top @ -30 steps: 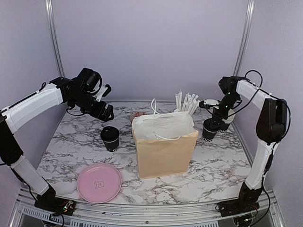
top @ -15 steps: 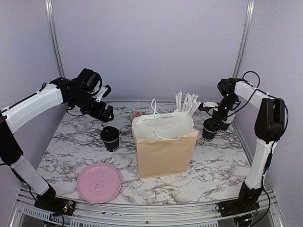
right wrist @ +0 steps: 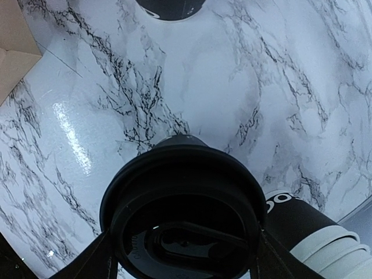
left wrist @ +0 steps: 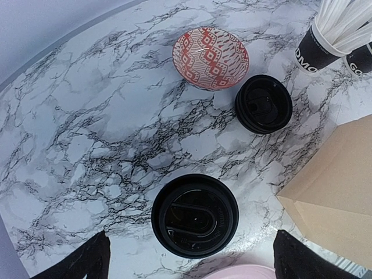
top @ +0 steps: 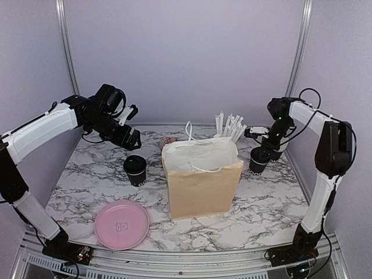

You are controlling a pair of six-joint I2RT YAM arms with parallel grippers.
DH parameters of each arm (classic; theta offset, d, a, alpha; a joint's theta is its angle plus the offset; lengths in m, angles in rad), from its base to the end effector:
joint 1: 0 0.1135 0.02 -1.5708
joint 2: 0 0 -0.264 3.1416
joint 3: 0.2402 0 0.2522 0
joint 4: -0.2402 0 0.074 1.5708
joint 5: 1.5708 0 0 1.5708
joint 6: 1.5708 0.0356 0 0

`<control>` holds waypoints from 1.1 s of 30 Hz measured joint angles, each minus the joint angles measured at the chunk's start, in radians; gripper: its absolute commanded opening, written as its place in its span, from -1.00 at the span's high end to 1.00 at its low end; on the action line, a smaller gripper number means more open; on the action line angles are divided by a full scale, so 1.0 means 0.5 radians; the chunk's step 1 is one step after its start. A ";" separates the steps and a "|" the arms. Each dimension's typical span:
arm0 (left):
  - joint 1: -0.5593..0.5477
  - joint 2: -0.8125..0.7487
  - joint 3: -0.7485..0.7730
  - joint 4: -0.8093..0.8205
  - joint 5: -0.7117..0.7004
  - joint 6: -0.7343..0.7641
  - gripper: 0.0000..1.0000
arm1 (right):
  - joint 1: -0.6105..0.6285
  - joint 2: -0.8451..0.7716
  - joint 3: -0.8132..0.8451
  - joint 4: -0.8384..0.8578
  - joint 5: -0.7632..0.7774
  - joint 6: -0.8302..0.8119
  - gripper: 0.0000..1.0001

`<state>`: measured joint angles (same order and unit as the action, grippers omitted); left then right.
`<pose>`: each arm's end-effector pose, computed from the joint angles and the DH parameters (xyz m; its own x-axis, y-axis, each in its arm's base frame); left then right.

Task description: Pack the takeout coffee

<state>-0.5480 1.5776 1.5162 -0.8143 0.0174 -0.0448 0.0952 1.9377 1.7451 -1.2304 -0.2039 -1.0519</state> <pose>0.2900 -0.1778 0.3382 -0.6786 0.3618 -0.6392 0.5005 0.8647 -0.0420 0.3802 0.0435 0.2643 -0.3817 -0.8907 -0.2469 -0.9159 0.4004 -0.0286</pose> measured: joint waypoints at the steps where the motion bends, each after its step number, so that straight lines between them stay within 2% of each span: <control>1: -0.001 0.000 0.003 0.000 0.002 0.000 -0.97 | 0.004 -0.018 -0.023 -0.002 0.003 0.006 -0.10; 7: -0.027 0.000 0.122 -0.002 0.024 0.009 -0.97 | 0.028 -0.216 -0.188 -0.063 0.010 0.020 -0.03; 8: -0.027 0.000 0.122 -0.002 0.024 0.009 -0.97 | 0.028 -0.340 -0.200 -0.116 0.007 0.024 -0.02; 17: -0.155 -0.002 0.386 0.006 0.089 0.104 -0.97 | 0.044 -0.761 -0.077 -0.255 -0.153 0.063 0.03; 24: -0.394 -0.002 0.463 0.018 0.134 0.266 -0.97 | 0.111 -0.809 0.225 -0.259 -0.319 0.137 0.03; 33: -0.397 0.001 0.579 0.053 -0.093 0.339 -0.98 | 0.280 -0.767 0.316 -0.200 -0.364 0.267 0.04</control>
<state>-0.7467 1.5780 1.8057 -0.7879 -0.0292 0.1246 0.2352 1.5543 1.9030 -1.3304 -0.3859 -0.9184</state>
